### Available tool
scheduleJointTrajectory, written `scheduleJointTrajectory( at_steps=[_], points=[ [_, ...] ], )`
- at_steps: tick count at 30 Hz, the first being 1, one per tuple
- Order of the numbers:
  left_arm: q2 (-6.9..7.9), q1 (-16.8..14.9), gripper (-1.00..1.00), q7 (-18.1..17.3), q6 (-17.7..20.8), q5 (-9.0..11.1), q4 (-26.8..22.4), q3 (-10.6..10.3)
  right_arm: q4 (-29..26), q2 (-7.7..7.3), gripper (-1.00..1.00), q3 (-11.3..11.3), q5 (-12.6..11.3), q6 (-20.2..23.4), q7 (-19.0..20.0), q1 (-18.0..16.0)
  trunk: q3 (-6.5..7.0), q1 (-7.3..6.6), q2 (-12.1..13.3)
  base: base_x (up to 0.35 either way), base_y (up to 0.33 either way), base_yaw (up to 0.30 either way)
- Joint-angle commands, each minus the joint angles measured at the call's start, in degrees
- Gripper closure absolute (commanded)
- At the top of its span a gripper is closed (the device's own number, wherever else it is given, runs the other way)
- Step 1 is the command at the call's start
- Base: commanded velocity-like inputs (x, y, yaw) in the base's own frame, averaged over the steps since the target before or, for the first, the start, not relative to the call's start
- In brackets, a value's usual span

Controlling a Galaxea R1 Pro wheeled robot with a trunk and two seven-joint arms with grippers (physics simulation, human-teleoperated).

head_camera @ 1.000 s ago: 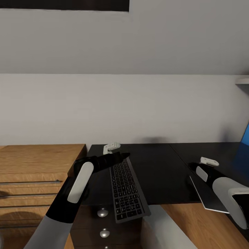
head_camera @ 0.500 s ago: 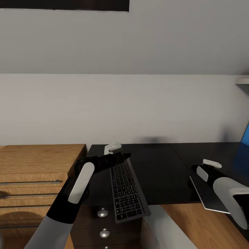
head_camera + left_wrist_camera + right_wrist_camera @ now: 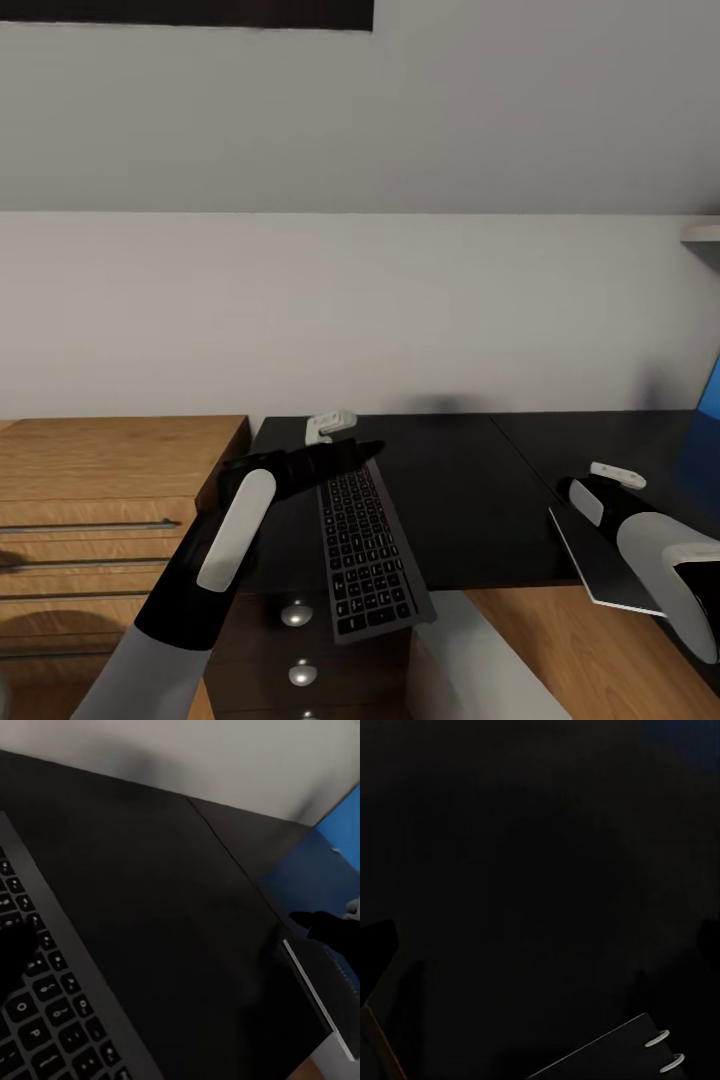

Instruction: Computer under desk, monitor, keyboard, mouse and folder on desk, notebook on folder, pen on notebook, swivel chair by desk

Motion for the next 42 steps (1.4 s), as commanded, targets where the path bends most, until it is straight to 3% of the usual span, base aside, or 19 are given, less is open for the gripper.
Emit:
scheduleJointTrajectory(
  at_steps=[1,10,17,26,42],
  points=[
    [-0.01,0.0,-1.0,0.6,0.1,0.6,-0.1,0.0,-0.1,-0.03,-1.0,0.5,-0.4,0.4,-0.3,0.0,-0.25,0.22,-0.4,0.0,0.0,0.0],
    [-0.01,0.0,-1.0,0.6,0.1,0.6,-0.1,-0.1,-0.1,-0.06,-1.0,0.5,-0.4,0.4,-0.3,0.0,-1.86,2.2,-4.1,0.0,0.0,0.0],
    [-0.01,0.0,-1.0,0.6,0.1,0.6,-0.1,-0.1,-0.1,-0.06,-1.0,0.5,-0.4,0.4,-0.3,0.0,-1.86,2.2,-4.1,0.0,0.0,0.0],
    [0.36,0.0,-1.0,0.6,0.1,4.3,0.2,0.1,-0.1,-0.04,-1.0,0.5,-0.4,0.5,-0.3,0.0,-1.86,2.2,-4.1,0.0,0.0,0.0],
    [0.42,0.0,-1.0,0.7,0.1,4.8,0.4,0.2,-0.1,0.03,-1.0,0.5,-0.4,0.5,-0.3,0.0,-1.86,2.2,-4.1,-0.087,0.0,0.0]
  ],
)
